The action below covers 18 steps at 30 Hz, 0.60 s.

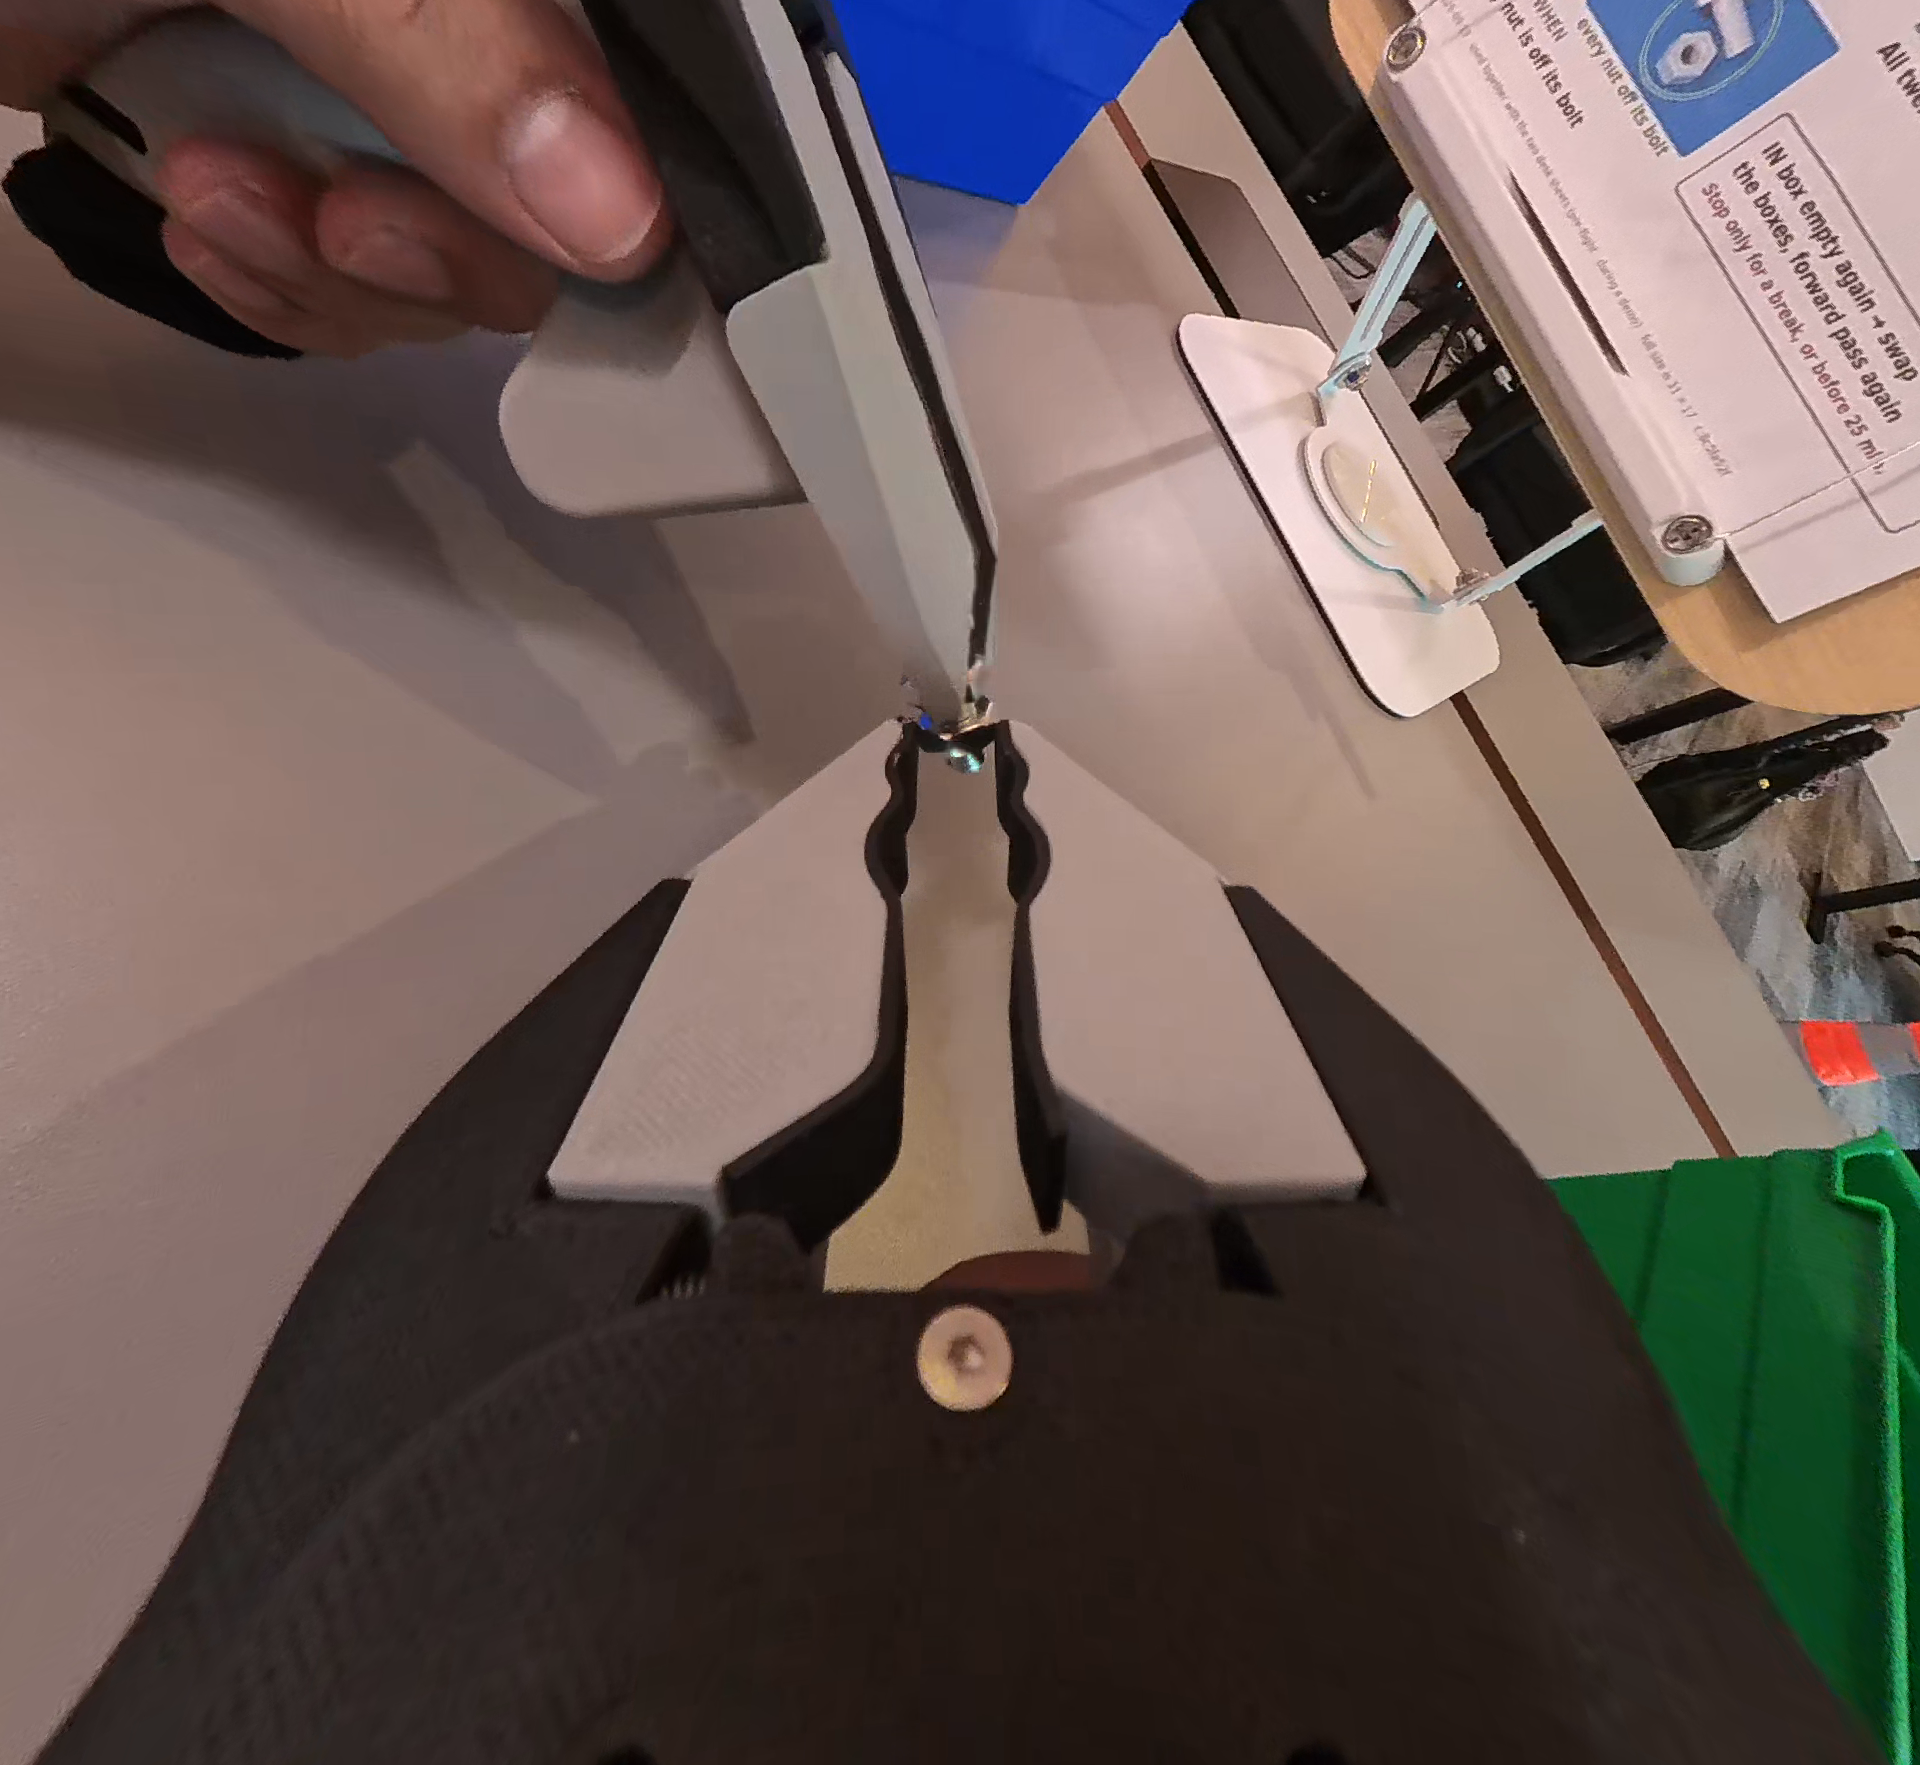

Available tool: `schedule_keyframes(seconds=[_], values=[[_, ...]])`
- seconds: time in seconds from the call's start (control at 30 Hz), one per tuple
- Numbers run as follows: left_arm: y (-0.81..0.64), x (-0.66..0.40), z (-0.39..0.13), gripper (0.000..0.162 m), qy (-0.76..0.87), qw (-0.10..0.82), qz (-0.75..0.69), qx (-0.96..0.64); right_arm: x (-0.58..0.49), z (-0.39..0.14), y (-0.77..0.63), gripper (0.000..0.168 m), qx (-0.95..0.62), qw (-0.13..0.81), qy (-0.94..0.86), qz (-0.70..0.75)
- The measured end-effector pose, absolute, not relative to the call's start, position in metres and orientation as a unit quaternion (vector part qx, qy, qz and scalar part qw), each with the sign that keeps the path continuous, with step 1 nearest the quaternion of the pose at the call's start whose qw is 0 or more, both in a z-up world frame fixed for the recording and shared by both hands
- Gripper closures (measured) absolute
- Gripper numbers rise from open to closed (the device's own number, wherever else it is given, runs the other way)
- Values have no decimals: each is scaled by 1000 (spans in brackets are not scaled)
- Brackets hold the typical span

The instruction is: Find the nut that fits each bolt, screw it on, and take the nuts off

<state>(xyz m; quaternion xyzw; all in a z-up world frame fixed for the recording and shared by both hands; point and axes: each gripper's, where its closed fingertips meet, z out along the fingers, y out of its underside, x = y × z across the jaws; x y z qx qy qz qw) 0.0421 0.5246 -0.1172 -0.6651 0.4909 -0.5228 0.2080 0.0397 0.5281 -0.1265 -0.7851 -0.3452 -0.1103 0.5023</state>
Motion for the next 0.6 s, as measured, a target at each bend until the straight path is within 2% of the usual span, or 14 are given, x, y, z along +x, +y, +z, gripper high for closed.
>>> schedule_keyframes(seconds=[0.27, 0.43, 0.6], values=[[529, 41, -120, 137, 493, 212, -512, -671, 41, -128, 528, 157, -787, 499, -344, -113], [519, 42, -113, 140, 477, 171, -566, -650, 36, -124, 526, 157, -782, 508, -347, -96], [522, 40, -110, 140, 472, 174, -575, -646, 37, -120, 526, 157, -780, 517, -342, -89]])
